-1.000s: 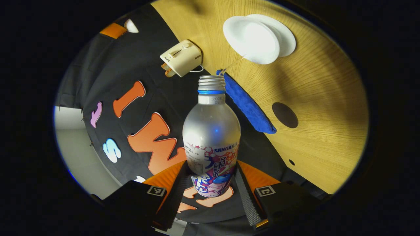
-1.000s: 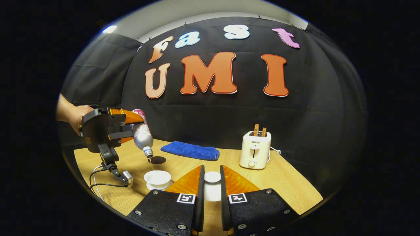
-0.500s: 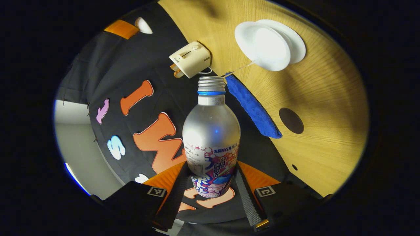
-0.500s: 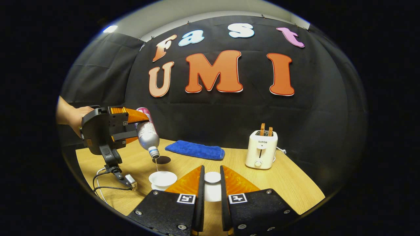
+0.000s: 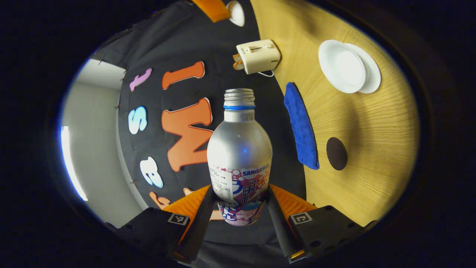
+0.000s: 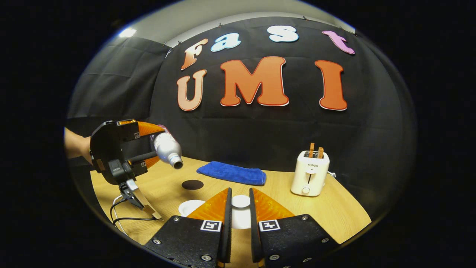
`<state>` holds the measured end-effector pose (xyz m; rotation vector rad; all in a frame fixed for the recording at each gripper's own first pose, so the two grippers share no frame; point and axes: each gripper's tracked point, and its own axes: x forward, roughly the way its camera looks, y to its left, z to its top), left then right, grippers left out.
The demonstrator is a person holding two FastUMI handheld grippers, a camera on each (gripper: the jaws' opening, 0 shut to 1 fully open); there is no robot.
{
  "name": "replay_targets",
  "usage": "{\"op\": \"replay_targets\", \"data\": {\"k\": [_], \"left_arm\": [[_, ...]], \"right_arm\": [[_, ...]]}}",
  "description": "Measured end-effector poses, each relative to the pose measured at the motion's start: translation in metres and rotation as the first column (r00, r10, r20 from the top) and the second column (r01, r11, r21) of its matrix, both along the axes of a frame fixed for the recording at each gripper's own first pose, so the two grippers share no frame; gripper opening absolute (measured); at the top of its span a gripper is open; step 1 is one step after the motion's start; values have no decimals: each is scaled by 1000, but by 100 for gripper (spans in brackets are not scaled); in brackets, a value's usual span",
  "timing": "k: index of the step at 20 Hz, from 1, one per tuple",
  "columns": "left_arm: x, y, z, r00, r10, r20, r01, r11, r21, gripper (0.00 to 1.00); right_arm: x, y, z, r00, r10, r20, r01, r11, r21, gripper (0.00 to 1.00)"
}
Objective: Open the teacup lid with one hand, grasp the water bottle and pour water into the teacup with the other hand; after pouring, place the water bottle on the coaster and then close the teacup lid.
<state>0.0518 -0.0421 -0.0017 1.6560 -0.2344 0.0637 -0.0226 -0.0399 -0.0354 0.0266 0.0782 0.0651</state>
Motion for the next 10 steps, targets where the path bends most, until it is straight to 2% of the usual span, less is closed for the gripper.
{"op": "replay_targets", "data": {"k": [2, 4, 6, 7, 8, 10], "left_arm": [[-4, 12, 8, 1000, 11, 11, -9, 994, -105, 80], [-8, 21, 15, 1000, 11, 25, -5, 977, -213, 83], [-9, 28, 20, 999, 7, 41, 6, 953, -304, 83], [-9, 31, 21, 999, 5, 46, 12, 939, -344, 87], [-9, 35, 21, 999, 3, 47, 15, 924, -381, 80], [-7, 42, 22, 999, 1, 50, 22, 888, -460, 83]], "right_arm": [[5, 9, 2, 1000, 9, -4, -9, 1000, -5, 22], [9, 19, 2, 1000, 23, -7, -23, 1000, -1, 22], [13, 29, 5, 999, 35, -9, -35, 999, -4, 22], [15, 34, 4, 999, 40, -14, -41, 999, -7, 22], [18, 38, 4, 999, 46, -15, -46, 999, -11, 22], [22, 47, 4, 998, 57, -22, -57, 998, -14, 22]]}}
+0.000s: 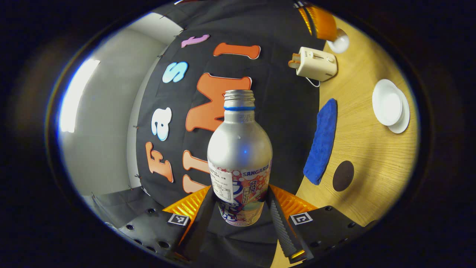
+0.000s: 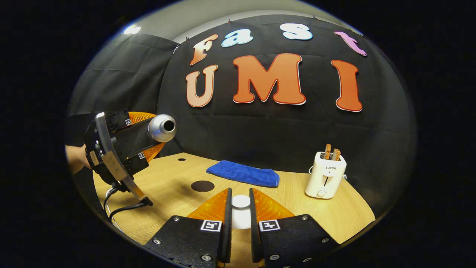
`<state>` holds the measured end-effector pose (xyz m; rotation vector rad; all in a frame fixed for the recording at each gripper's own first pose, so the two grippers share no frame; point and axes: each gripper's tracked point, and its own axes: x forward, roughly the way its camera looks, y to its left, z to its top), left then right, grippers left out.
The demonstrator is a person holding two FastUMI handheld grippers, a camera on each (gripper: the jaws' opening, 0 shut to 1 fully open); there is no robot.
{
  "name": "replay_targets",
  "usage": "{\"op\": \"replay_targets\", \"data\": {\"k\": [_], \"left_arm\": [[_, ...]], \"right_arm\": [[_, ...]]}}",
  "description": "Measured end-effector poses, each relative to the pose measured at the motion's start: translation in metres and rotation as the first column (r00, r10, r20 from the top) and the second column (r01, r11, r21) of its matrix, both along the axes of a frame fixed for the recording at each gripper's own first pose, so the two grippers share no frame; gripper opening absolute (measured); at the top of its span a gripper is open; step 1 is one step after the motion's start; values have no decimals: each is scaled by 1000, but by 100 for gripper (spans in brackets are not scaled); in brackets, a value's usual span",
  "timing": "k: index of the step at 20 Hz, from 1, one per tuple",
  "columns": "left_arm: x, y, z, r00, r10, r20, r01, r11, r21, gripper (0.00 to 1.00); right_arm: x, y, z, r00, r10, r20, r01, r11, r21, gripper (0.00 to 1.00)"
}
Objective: Open the teacup lid with one hand, grasp the water bottle and pour water into the teacup with the other hand; after pouring, place the water bottle on the coaster and then close the teacup lid.
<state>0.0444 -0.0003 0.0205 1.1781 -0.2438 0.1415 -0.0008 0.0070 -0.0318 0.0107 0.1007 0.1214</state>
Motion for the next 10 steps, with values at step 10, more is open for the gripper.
{"op": "replay_targets", "data": {"k": [10], "left_arm": [[8, 15, -3, 999, -53, -8, 42, 870, -490, 83]], "right_arm": [[25, 45, -11, 998, 55, -37, -56, 998, -31, 22]]}}
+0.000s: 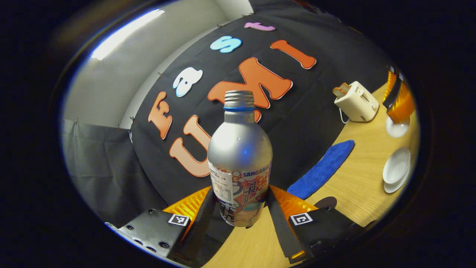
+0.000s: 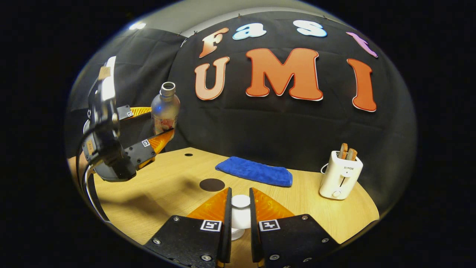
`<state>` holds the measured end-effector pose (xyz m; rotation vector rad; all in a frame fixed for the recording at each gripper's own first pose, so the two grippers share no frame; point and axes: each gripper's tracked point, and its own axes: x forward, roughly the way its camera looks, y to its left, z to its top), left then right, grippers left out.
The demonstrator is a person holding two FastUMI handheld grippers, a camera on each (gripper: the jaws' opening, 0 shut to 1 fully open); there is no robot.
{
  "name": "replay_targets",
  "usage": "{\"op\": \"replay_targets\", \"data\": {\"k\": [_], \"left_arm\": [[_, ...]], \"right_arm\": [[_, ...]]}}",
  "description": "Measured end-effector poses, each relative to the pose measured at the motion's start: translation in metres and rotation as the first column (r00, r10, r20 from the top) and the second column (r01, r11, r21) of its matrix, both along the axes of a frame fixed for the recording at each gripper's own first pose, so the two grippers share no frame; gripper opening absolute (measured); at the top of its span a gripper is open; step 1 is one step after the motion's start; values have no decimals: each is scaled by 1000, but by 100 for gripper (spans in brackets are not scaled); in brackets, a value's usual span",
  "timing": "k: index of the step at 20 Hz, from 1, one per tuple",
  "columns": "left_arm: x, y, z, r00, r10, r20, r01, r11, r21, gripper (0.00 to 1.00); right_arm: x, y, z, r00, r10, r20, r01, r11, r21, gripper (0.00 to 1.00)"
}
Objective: Open the teacup lid with one hand, grasp the water bottle and pour water into the teacup with the other hand; after pouring, place the water bottle on the coaster and then close the teacup lid.
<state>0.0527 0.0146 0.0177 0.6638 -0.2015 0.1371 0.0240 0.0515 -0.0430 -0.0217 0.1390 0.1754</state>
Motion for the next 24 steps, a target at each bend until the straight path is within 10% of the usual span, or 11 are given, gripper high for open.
{"op": "replay_targets", "data": {"k": [12, 24], "left_arm": [[21, -3, -19, 992, -118, -36, 92, 904, -417, 83], [85, -31, -83, 944, -300, -135, 96, 644, -759, 83]], "right_arm": [[15, 22, -29, 997, 34, -63, -35, 999, -23, 23], [7, 15, -48, 997, 18, -72, -21, 999, -34, 23]]}}
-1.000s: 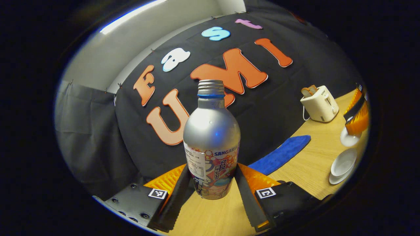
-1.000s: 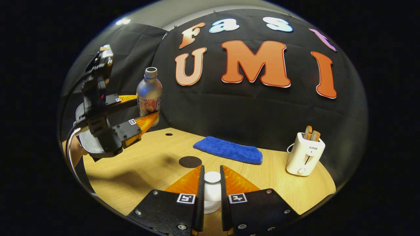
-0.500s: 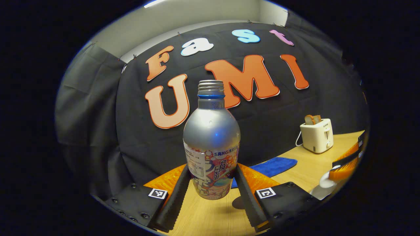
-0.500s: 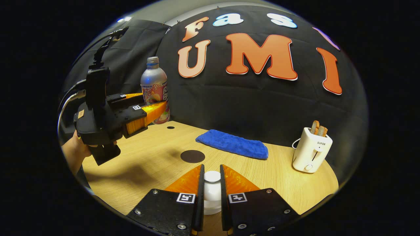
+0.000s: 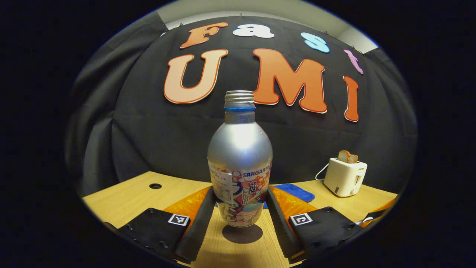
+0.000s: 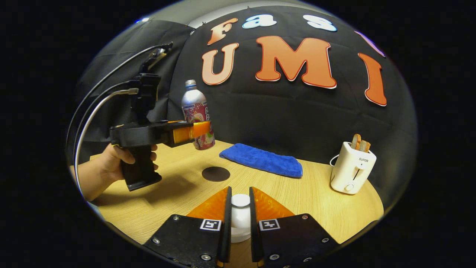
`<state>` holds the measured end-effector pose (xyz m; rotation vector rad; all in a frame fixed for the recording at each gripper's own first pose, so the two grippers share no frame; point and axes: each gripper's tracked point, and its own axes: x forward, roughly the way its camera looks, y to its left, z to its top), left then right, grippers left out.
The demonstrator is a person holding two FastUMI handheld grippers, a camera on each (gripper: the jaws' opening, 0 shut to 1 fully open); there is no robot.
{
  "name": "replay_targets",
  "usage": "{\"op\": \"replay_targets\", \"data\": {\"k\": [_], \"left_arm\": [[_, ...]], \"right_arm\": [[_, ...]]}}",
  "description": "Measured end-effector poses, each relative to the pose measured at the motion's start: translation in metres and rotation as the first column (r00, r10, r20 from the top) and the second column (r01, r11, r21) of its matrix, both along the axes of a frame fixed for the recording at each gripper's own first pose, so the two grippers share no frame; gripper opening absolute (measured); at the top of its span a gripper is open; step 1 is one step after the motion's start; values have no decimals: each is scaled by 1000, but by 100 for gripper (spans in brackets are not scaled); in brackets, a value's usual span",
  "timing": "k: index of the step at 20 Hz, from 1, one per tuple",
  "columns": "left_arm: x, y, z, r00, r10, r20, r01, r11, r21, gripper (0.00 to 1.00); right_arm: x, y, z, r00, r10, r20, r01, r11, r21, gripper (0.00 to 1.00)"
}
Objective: Open the teacup lid with one hand, grasp the water bottle and pour water into the teacup with the other hand; after pouring, place the water bottle on the coaster and then close the teacup lid.
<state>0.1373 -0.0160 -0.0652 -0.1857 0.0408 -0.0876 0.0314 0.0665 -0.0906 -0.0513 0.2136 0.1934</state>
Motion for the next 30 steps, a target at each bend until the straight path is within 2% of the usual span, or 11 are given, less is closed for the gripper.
{"op": "replay_targets", "data": {"k": [2, 4, 10, 12, 16, 17, 23, 24, 25, 29, 30], "left_arm": [[2, -5, -15, 999, -18, -47, 17, 1000, -24, 83], [6, -10, -41, 995, -28, -98, 27, 1000, -9, 86], [22, -20, -100, 969, -30, -247, 33, 999, 8, 80], [27, -21, -97, 970, -29, -241, 34, 999, 16, 84], [26, -26, -101, 964, -44, -263, 55, 998, 36, 84], [24, -27, -100, 962, -52, -267, 63, 997, 33, 88], [5, -26, -93, 965, -58, -254, 74, 996, 54, 95], [0, -24, -89, 968, -54, -245, 71, 996, 60, 92], [-4, -22, -86, 970, -53, -235, 70, 995, 65, 99], [-25, -16, -74, 976, -28, -217, 44, 997, 71, 97], [-31, -16, -64, 982, -23, -189, 36, 997, 66, 94]], "right_arm": [[-1, -3, -3, 1000, -4, -7, 4, 1000, 6, 23], [0, -4, -8, 1000, -1, -18, 1, 1000, 7, 23], [3, -7, -24, 999, 19, -34, -18, 999, 38, 23], [7, -5, -28, 999, 29, -38, -27, 999, 45, 22], [14, -1, -42, 997, 40, -65, -36, 998, 56, 23], [16, 0, -44, 997, 43, -69, -39, 997, 61, 23], [20, 5, -48, 998, 35, -53, -33, 999, 38, 23], [20, 5, -48, 998, 31, -46, -29, 999, 31, 24], [20, 4, -46, 999, 24, -37, -23, 999, 22, 26], [12, -1, -29, 1000, -7, 16, 7, 1000, 9, 30], [9, -5, -18, 999, -21, 47, 20, 1000, 12, 36]]}}
